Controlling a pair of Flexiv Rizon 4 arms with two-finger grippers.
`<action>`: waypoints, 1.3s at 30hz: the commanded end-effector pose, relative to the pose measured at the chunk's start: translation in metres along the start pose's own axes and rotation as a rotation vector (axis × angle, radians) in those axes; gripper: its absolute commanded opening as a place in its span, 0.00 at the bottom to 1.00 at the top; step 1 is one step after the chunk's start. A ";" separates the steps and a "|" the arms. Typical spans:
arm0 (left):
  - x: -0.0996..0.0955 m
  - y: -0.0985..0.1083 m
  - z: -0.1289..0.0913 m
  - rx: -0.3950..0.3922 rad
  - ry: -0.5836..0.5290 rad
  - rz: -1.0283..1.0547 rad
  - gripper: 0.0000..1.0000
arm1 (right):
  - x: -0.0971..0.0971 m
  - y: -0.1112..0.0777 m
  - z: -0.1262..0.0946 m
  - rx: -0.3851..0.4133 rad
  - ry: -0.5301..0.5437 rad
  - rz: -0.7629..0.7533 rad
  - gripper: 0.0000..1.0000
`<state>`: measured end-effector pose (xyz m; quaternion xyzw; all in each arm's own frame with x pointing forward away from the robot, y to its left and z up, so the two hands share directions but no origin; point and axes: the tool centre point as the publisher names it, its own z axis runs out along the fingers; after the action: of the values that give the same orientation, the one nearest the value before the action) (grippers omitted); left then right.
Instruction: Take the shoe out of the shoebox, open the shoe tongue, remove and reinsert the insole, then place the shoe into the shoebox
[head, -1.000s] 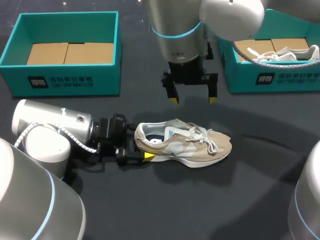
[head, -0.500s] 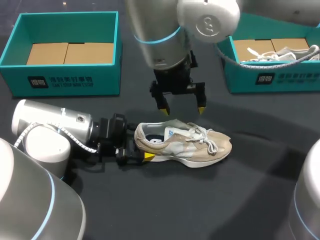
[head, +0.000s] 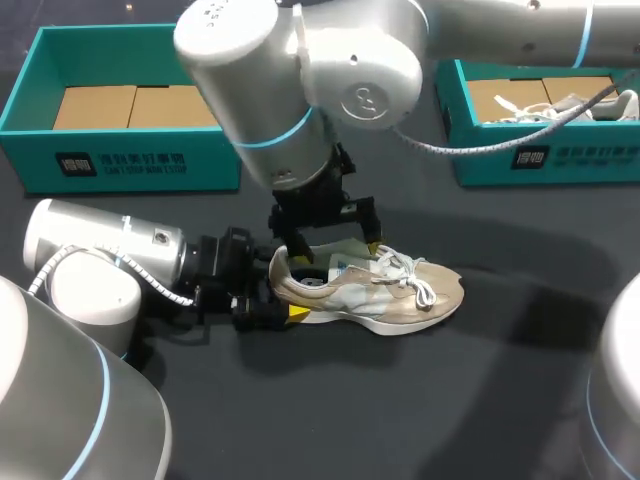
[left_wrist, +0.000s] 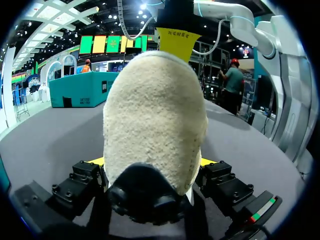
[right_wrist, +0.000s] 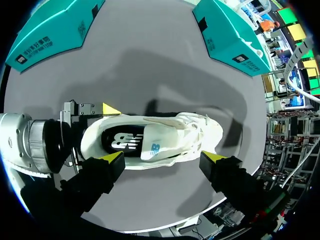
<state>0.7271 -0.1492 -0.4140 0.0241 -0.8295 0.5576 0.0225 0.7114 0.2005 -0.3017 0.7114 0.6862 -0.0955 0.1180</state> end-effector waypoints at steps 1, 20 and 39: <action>0.002 0.004 -0.001 -0.002 -0.001 0.000 0.00 | 0.028 -0.009 0.009 -0.023 -0.132 0.333 1.00; 0.002 0.004 -0.001 -0.002 -0.001 0.000 0.00 | 0.010 -0.001 0.024 -0.050 -0.149 0.381 1.00; 0.002 0.004 -0.001 -0.002 -0.001 0.000 0.00 | -0.013 0.004 0.050 -0.047 -0.145 0.442 0.92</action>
<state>0.7270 -0.1490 -0.4140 0.0242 -0.8295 0.5576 0.0224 0.7222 0.1730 -0.3425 0.6985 0.6791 -0.1487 0.1699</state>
